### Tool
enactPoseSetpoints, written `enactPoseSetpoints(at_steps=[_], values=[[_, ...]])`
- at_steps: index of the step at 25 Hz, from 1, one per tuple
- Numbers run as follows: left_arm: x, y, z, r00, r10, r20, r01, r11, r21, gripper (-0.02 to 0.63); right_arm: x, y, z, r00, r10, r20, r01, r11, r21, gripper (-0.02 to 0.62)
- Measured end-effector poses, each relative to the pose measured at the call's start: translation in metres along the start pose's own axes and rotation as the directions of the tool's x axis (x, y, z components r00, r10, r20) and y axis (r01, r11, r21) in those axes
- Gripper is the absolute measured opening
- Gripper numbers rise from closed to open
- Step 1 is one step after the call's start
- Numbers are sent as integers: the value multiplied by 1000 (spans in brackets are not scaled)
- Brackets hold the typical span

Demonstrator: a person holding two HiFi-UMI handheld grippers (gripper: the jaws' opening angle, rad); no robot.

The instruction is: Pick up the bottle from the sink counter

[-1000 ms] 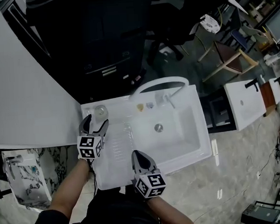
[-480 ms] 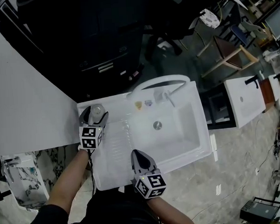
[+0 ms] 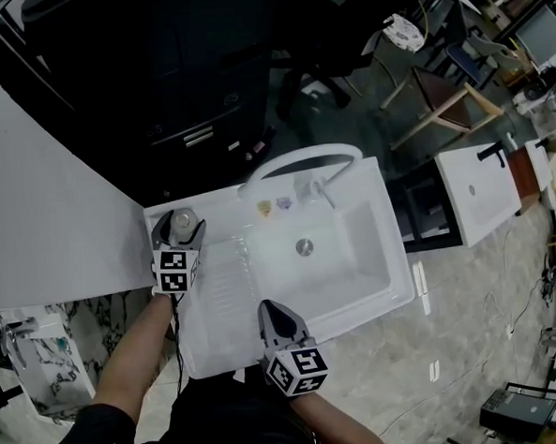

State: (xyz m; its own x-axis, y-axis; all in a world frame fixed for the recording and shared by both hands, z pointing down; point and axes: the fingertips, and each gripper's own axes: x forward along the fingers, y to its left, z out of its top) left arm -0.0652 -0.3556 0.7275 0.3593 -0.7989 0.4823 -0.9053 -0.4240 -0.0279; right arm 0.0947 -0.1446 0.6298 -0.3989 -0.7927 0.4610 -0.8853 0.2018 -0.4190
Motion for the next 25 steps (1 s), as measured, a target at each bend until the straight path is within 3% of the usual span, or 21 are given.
enactPoseSetpoints(at_steps=[12, 25], values=[[-11, -6, -2, 1000, -16, -14, 16, 1000, -11, 336, -12, 0, 0, 1000, -9, 10, 9, 1000, 2, 8], [-80, -26, 21, 994, -85, 65, 88, 995, -51, 336, -24, 20, -5, 1000, 23, 17, -22, 999, -32, 8]])
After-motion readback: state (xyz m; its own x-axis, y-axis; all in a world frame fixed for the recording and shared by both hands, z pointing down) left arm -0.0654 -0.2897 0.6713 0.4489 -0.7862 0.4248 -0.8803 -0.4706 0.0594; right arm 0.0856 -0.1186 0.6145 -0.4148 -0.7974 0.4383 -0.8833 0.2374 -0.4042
